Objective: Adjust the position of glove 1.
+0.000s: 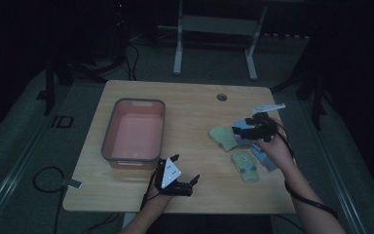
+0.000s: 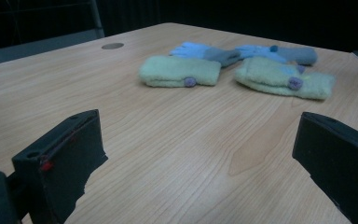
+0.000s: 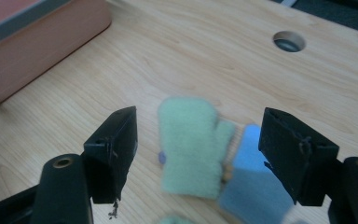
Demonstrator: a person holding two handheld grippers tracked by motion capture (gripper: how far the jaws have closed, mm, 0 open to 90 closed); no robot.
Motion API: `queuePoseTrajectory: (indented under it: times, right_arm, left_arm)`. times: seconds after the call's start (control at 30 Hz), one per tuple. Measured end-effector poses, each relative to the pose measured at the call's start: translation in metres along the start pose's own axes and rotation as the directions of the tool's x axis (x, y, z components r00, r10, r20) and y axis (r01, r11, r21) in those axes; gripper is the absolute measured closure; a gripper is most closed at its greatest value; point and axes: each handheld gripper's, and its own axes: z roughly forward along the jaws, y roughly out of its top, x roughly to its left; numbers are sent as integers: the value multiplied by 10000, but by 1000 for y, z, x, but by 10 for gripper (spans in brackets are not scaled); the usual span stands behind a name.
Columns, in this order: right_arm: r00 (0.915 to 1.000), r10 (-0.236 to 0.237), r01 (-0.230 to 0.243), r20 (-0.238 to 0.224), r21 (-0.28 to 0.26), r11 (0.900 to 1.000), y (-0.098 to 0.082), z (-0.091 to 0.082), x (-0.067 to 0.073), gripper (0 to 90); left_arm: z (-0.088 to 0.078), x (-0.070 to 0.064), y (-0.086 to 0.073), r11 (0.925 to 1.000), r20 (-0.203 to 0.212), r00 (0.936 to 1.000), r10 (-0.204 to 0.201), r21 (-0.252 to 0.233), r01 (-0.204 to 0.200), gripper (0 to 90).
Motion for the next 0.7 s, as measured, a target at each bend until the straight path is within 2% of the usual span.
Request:
queuePoseTrajectory:
  times: [0.17, 0.2, 0.3, 0.43, 0.53, 0.6, 0.7]
  right_arm:
    - [9995, -175, 182, -275, 274, 9995, -1, 19, 6, 357]
    - [9989, -268, 282, -374, 380, 9989, -2, 26, 7, 415]
    - [9986, -280, 308, -438, 637, 9975, -3, 34, 8, 447]
    - [9978, -479, 534, -464, 1272, 9904, -6, 50, 8, 504]
    - [9967, -625, 691, -511, 1402, 9877, -7, 57, 5, 521]
    - [9949, -880, 951, -483, 1719, 9805, -10, 68, 1, 540]
    - [9946, -961, 1019, -402, 1832, 9778, -12, 75, -3, 553]
  left_arm:
    - [0, 0, 0, 10000, 58, 10000, 26, -3, -26, 22]
    - [0, 0, 0, 10000, 55, 10000, 20, -7, -20, 22]
    - [0, 0, 0, 10000, 76, 10000, -13, -35, 13, 22]
    - [0, -1, 0, 10000, 113, 9999, -2, -15, 3, 22]
    - [0, -1, 0, 10000, 118, 9999, -15, -25, 15, 22]
    - [-1, 0, 0, 10000, 106, 9999, -21, -28, 21, 22]
    - [-1, 0, 0, 10000, 105, 9999, -28, -24, 28, 22]
